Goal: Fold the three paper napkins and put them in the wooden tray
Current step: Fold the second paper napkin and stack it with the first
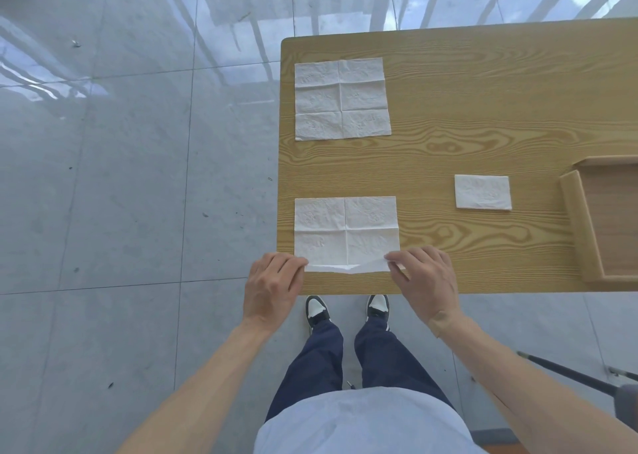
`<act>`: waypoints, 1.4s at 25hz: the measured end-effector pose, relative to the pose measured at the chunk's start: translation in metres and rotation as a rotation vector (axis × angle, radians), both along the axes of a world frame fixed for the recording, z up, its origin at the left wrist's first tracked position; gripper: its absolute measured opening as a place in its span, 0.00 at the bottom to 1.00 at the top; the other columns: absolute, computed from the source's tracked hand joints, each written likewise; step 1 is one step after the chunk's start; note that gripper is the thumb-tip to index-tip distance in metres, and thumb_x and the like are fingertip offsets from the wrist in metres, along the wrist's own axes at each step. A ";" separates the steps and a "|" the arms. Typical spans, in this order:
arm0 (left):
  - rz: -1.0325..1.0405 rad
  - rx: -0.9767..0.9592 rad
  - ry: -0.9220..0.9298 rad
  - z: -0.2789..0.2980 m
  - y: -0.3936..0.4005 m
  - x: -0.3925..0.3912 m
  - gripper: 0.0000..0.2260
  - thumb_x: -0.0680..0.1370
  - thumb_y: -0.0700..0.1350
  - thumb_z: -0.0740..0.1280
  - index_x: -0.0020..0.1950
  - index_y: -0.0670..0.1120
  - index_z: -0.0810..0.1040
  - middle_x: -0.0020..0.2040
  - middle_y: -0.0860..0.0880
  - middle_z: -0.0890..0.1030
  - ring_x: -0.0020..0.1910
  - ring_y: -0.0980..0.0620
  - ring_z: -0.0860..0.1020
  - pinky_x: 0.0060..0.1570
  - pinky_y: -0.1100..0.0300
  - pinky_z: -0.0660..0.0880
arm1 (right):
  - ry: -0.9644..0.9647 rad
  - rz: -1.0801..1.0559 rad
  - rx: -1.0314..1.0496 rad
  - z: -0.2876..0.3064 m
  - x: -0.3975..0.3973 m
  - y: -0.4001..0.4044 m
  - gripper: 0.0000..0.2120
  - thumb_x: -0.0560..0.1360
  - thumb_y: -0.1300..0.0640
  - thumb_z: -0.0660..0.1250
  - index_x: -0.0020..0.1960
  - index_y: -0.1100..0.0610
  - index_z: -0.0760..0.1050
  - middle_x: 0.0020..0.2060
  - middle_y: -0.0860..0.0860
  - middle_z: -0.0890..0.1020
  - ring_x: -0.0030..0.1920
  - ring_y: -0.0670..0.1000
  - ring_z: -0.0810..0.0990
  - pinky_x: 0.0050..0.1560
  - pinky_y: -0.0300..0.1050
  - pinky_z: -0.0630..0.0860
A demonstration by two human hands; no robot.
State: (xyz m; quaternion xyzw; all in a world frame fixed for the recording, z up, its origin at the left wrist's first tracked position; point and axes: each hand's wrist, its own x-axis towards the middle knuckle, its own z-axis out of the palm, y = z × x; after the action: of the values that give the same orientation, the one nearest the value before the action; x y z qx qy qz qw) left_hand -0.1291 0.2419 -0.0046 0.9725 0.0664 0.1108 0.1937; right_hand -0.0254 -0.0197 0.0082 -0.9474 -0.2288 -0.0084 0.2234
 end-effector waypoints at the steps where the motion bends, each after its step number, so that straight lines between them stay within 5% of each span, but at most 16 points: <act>1: 0.011 -0.011 -0.002 0.002 0.001 0.007 0.07 0.80 0.45 0.64 0.51 0.49 0.82 0.45 0.53 0.83 0.47 0.49 0.77 0.46 0.55 0.72 | 0.032 -0.008 0.002 0.002 0.006 0.003 0.06 0.72 0.61 0.75 0.46 0.52 0.83 0.39 0.46 0.85 0.45 0.55 0.81 0.50 0.51 0.72; 6: 0.066 -0.021 0.059 0.007 0.006 0.041 0.04 0.76 0.40 0.71 0.50 0.47 0.83 0.44 0.52 0.84 0.47 0.47 0.79 0.46 0.52 0.74 | 0.133 -0.030 0.008 0.005 0.031 0.016 0.04 0.73 0.61 0.73 0.47 0.53 0.83 0.40 0.47 0.85 0.47 0.56 0.81 0.50 0.52 0.72; 14: 0.151 -0.101 0.230 -0.002 0.008 0.062 0.06 0.78 0.40 0.68 0.52 0.48 0.83 0.48 0.51 0.84 0.53 0.47 0.78 0.52 0.51 0.72 | 0.281 -0.078 -0.031 -0.007 0.052 0.025 0.05 0.77 0.57 0.69 0.50 0.52 0.82 0.43 0.47 0.85 0.51 0.55 0.78 0.53 0.50 0.68; 23: 0.176 -0.044 0.250 -0.005 0.006 0.059 0.07 0.76 0.40 0.70 0.53 0.47 0.83 0.48 0.49 0.84 0.52 0.45 0.79 0.50 0.51 0.72 | 0.267 -0.082 -0.094 -0.011 0.052 0.023 0.06 0.75 0.57 0.71 0.51 0.53 0.82 0.45 0.48 0.85 0.53 0.57 0.78 0.54 0.52 0.68; 26: 0.180 -0.001 0.239 -0.006 0.007 0.058 0.13 0.75 0.40 0.71 0.59 0.46 0.80 0.49 0.47 0.81 0.50 0.44 0.78 0.49 0.48 0.74 | 0.204 -0.079 -0.117 -0.011 0.048 0.023 0.11 0.73 0.58 0.73 0.55 0.54 0.82 0.53 0.51 0.83 0.57 0.59 0.77 0.55 0.55 0.70; 35: -0.007 0.107 0.200 -0.003 0.000 0.075 0.11 0.75 0.45 0.74 0.57 0.47 0.82 0.52 0.48 0.81 0.53 0.44 0.78 0.51 0.48 0.74 | 0.120 0.054 -0.165 -0.010 0.055 0.037 0.16 0.72 0.57 0.75 0.59 0.56 0.82 0.55 0.53 0.83 0.60 0.62 0.77 0.57 0.59 0.72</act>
State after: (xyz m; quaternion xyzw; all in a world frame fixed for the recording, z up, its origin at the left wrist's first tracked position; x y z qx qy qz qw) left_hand -0.0542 0.2421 -0.0078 0.9878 0.0762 0.0159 0.1346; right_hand 0.0295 0.0178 -0.0020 -0.9549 -0.2404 0.0732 0.1581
